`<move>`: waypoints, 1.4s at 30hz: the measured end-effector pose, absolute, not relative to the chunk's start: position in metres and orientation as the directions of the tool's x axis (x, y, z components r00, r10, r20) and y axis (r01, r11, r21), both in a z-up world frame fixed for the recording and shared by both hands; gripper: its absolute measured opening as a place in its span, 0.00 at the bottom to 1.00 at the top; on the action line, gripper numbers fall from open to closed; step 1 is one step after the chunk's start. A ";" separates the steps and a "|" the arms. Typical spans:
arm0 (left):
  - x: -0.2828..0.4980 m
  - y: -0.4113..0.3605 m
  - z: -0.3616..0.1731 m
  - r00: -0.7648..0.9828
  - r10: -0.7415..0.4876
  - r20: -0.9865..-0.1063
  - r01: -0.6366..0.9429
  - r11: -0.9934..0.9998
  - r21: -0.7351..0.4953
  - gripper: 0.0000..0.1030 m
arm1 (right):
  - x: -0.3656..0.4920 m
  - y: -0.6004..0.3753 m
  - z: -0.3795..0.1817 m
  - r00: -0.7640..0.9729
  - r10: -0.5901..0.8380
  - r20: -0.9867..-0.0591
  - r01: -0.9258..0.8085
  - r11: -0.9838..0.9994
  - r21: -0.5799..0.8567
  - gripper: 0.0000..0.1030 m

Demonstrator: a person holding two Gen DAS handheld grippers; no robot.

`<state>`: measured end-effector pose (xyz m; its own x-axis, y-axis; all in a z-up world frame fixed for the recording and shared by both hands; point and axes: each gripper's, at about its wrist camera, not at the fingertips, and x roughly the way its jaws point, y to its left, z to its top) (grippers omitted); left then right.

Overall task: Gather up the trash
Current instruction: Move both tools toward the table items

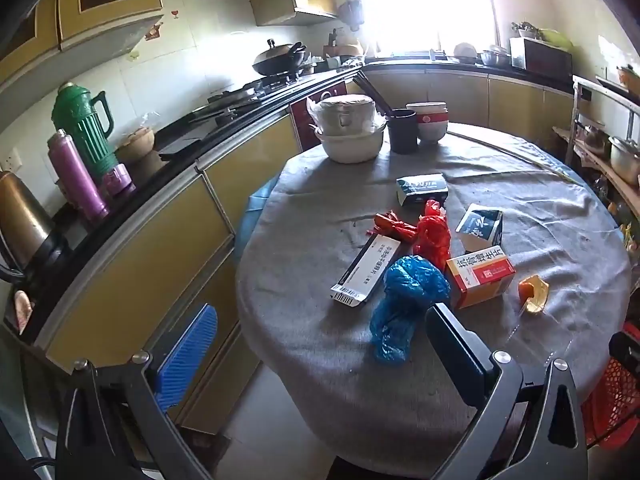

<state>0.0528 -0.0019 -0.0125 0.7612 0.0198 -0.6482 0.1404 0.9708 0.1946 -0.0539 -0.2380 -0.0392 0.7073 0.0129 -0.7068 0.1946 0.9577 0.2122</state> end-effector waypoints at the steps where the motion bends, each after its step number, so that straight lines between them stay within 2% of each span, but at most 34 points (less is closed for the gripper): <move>1: 0.055 -0.001 -0.013 0.760 0.015 -0.650 0.144 0.971 0.191 1.00 | -0.052 -0.235 -0.039 0.703 0.009 -0.711 0.194 0.960 0.204 1.00; 7: 0.064 0.008 -0.016 0.758 -0.005 -0.652 0.154 0.973 0.171 1.00 | -0.038 -0.224 -0.046 0.640 0.002 -0.769 0.187 0.969 0.159 1.00; 19: 0.080 0.027 -0.021 0.746 -0.056 -0.663 0.169 0.980 0.108 1.00 | -0.034 -0.196 -0.052 0.620 -0.069 -0.782 0.187 0.980 0.062 1.00; 27: 0.094 0.024 -0.022 0.734 -0.076 -0.674 0.184 0.979 0.090 1.00 | -0.036 -0.197 -0.046 0.615 -0.096 -0.783 0.212 0.976 0.047 1.00; 36: 0.104 0.007 -0.020 0.726 -0.130 -0.675 0.290 0.948 0.129 1.00 | -0.044 -0.203 -0.041 0.613 -0.120 -0.781 0.282 0.956 0.074 1.00; 42: 0.107 0.018 -0.026 0.714 -0.112 -0.692 0.263 0.958 0.116 1.00 | -0.032 -0.199 -0.051 0.598 -0.089 -0.797 0.265 0.960 0.091 1.00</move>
